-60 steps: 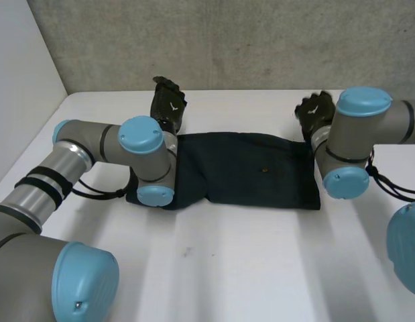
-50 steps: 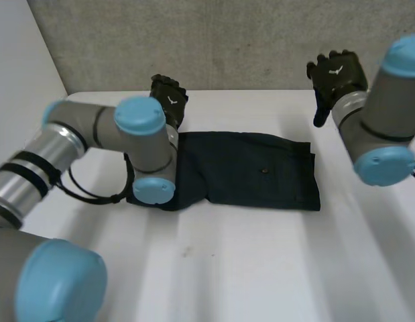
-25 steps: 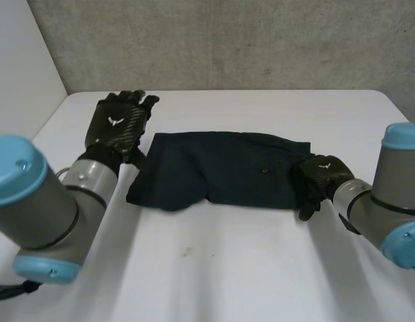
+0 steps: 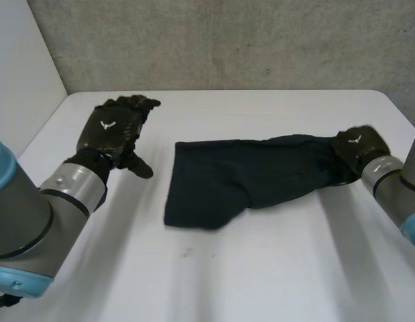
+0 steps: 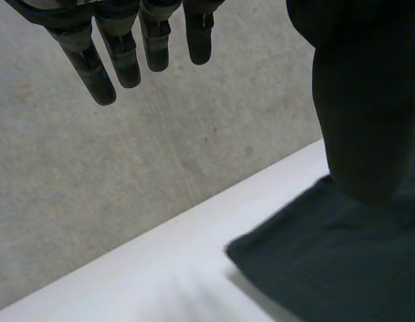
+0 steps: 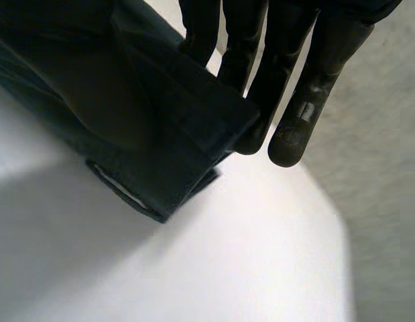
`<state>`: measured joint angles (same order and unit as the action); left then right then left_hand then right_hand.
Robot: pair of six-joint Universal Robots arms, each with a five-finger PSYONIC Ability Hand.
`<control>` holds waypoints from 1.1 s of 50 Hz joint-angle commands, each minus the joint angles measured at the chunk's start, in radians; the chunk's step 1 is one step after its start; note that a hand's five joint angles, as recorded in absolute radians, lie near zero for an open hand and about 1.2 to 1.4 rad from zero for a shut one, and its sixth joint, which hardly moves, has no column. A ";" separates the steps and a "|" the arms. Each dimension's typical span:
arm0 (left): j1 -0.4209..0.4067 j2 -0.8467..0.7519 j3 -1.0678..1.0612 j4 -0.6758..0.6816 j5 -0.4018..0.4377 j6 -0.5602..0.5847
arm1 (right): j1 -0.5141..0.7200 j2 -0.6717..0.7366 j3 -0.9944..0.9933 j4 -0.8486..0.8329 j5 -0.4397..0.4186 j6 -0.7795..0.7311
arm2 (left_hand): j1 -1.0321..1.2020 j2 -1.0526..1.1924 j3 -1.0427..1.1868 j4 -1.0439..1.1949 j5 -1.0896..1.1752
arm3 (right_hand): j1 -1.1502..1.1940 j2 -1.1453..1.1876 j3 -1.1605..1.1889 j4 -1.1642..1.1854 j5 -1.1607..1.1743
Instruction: Fold the shorts.
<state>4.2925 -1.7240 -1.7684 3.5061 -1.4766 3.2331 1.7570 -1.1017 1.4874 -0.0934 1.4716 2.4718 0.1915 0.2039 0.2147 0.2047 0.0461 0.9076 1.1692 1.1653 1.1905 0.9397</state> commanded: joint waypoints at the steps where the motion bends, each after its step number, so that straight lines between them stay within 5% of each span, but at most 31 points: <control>1: -0.010 0.052 0.072 -0.067 -0.100 0.002 | 0.077 0.011 -0.145 0.006 0.105 -0.293 | 0.004 -0.008 -0.019 -0.009 -0.025 | 0.489 0.227 0.231 0.206 0.282; 7: -0.019 0.032 0.179 -0.113 -0.139 0.002 | 0.300 0.084 -0.268 0.009 -0.026 -0.314 | 0.001 -0.011 -0.022 -0.012 -0.028 | 0.489 0.227 0.231 0.206 0.282; 12: -0.020 -0.028 0.262 -0.122 -0.143 0.002 | 0.436 0.180 -0.297 0.047 -0.345 -0.369 | 0.004 -0.008 -0.019 -0.009 -0.025 | 0.489 0.227 0.231 0.206 0.282; 15: -0.022 -0.089 0.332 -0.134 -0.172 0.005 | 0.455 0.238 -0.315 0.150 -0.435 -0.395 | 0.001 -0.011 -0.022 -0.012 -0.028 | 0.489 0.227 0.231 0.206 0.282; 16: -0.022 -0.103 0.348 -0.139 -0.178 0.005 | 0.455 0.243 -0.323 0.165 -0.433 -0.396 | 0.001 -0.011 -0.022 -0.012 -0.028 | 0.429 0.167 0.171 0.146 0.222; 17: -0.022 -0.117 0.362 -0.144 -0.186 0.007 | 0.461 0.255 -0.346 0.211 -0.427 -0.389 | 0.001 -0.011 -0.022 -0.012 -0.028 | -0.040 -0.302 -0.298 -0.323 -0.246; 21: -0.037 -0.193 0.443 -0.182 -0.197 0.010 | 0.451 0.220 -0.363 0.245 -0.409 -0.300 | 0.001 -0.011 -0.022 -0.012 -0.028 | -0.733 -0.995 -0.991 -1.016 -0.940; 24: -0.059 -0.262 0.516 -0.222 -0.197 0.010 | 0.418 0.194 -0.364 0.222 -0.409 -0.145 | 0.001 -0.011 -0.022 -0.012 -0.028 | -0.733 -0.995 -0.991 -1.016 -0.940; 27: -0.092 -0.342 0.599 -0.269 -0.197 0.010 | 0.330 0.091 -0.375 0.134 -0.358 0.278 | 0.007 -0.005 -0.016 -0.006 -0.022 | -0.733 -0.995 -0.991 -1.016 -0.940; 31: -0.161 -0.465 0.711 -0.338 -0.197 0.010 | 0.289 0.124 -0.403 0.130 -0.304 0.531 | 0.010 -0.002 -0.013 -0.003 -0.019 | -0.733 -0.995 -0.991 -1.016 -0.940; 45: -0.226 -0.821 0.952 -0.538 -0.209 0.059 | 0.269 0.465 -0.636 0.360 -0.087 0.271 | 0.110 0.098 0.087 0.097 0.081 | -0.733 -0.995 -0.991 -1.016 -0.940; 50: -0.231 -0.865 1.003 -0.656 -0.307 0.116 | 0.262 0.456 -0.634 0.365 -0.080 0.268 | 0.104 0.092 0.081 0.091 0.075 | -0.733 -0.995 -0.991 -1.016 -0.940; 55: -0.237 -0.809 0.992 -0.648 -0.321 0.109 | 0.260 0.321 -0.610 0.356 -0.094 0.288 | 0.110 0.098 0.087 0.097 0.081 | -0.733 -0.995 -0.991 -1.016 -0.940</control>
<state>4.0595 -2.5836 -0.7697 2.8708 -1.7647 3.3362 2.0202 -0.6494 0.8483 0.2770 1.3934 2.7344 0.2574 0.2509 0.2442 0.2469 0.0564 0.1728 0.2236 0.1932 0.2371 0.0740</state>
